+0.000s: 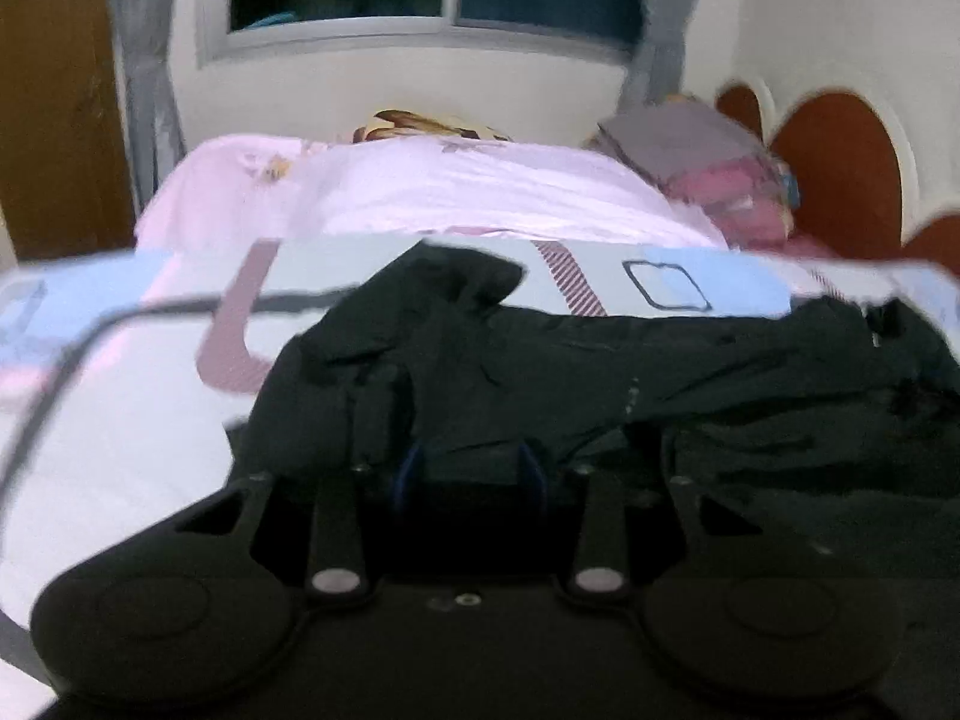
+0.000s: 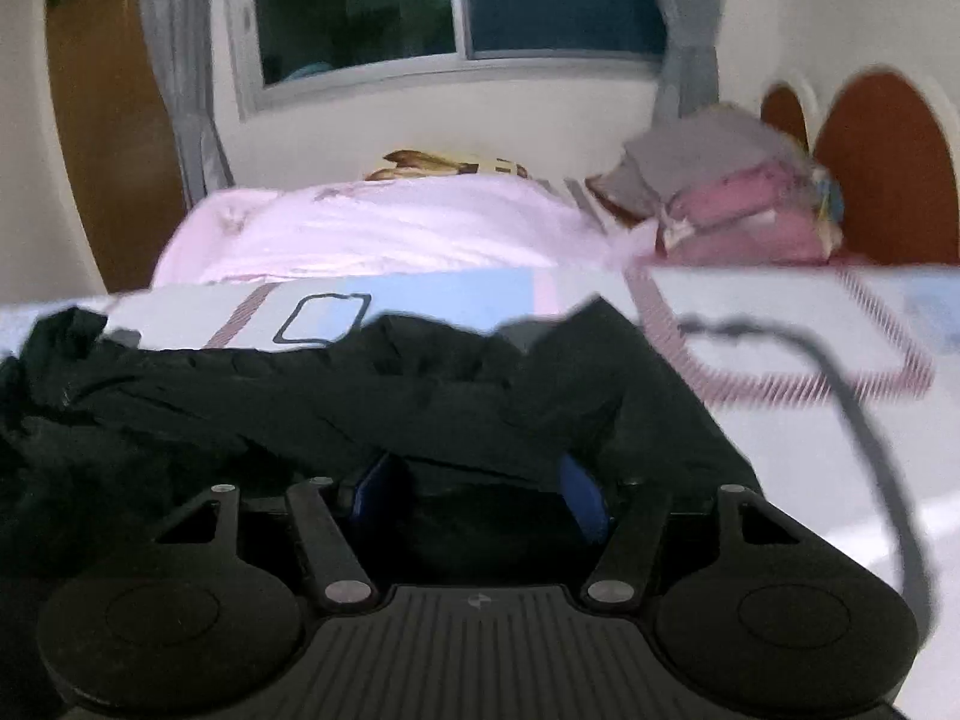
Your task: Fold large clothes
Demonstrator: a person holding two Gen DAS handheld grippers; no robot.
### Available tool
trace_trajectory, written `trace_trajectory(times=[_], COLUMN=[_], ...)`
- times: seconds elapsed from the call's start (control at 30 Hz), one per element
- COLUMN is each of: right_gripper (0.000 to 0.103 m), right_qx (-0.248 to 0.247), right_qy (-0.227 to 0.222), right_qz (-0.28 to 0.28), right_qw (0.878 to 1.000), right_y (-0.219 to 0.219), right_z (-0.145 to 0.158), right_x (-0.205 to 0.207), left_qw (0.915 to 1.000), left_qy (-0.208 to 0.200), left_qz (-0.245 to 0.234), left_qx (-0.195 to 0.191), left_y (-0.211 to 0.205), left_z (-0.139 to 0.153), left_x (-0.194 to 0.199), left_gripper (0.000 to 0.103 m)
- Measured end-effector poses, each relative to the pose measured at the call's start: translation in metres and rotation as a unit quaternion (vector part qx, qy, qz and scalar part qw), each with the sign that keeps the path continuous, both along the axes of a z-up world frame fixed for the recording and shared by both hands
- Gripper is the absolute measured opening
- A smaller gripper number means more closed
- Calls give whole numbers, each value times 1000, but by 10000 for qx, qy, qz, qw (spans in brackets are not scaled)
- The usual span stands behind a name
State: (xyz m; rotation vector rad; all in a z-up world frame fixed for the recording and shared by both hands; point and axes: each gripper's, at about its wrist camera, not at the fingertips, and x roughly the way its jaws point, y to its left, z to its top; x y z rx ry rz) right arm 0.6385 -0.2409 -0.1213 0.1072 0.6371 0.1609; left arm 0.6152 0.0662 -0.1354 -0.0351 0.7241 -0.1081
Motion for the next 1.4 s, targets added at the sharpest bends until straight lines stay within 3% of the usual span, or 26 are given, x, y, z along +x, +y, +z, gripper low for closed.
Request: trace_trajectory(times=[0.2,0.37,0.4,0.47,0.57,0.63,0.67,0.7,0.73,0.8,0.93,1.03,1.1,1.2,1.3,1.37,1.4], right_gripper=[60,61,61,61,61,61,57,56,57,57,57,57,57,57,57,57,57], right_qx=[443,-255,-230,-124,343,331,238,180,331,271,274,121,75,12,-16,292,149], right_qy=[-358,-136,-305,-584,-728,-611,-485,-233,-129,-248,-528,-373,-340,-585,-204,-2,-85], right_qz=[-161,-208,-188,109,549,678,667,528,566,712,603,688,711,386,-68,137,165], right_qw=[9982,9994,9991,9982,9952,9953,9963,9982,9978,9968,9964,9969,9969,9975,9998,9995,9997], right_y=[-8,8,12,29,61,79,85,85,80,78,79,82,74,29,-21,-38,-35], right_z=[-20,14,29,51,68,62,53,39,28,16,-7,-2,17,35,17,-5,-9], right_x=[-4,-18,-32,-58,-88,-92,-90,-86,-84,-89,-94,-92,-104,-134,-141,-140,-143], left_qw=[9966,9997,9998,9988,9966,9966,9975,9987,9985,9986,9982,9988,9989,9971,9961,9983,9983], left_qy=[-263,-154,-73,-385,-687,-702,-522,-407,-450,-454,-551,-386,-312,-553,-569,-401,-367], left_qz=[34,30,179,276,4,-189,-355,-317,-308,-220,-176,-190,-203,-101,171,351,416], left_qx=[-783,-180,-37,-97,-464,-398,-304,8,84,-126,147,215,299,504,659,234,171], left_y=[23,4,-3,-20,-66,-100,-116,-128,-131,-126,-136,-138,-141,-126,-98,-87,-89], left_z=[-18,-3,11,35,55,51,43,32,22,11,-8,-6,13,30,18,2,-2], left_x=[-2,-9,-13,-34,-64,-78,-80,-83,-86,-89,-87,-87,-99,-135,-156,-156,-153], left_gripper=[39,37,38,41,42,41,32,32,33,34,34,35,37,44,44,45,45])
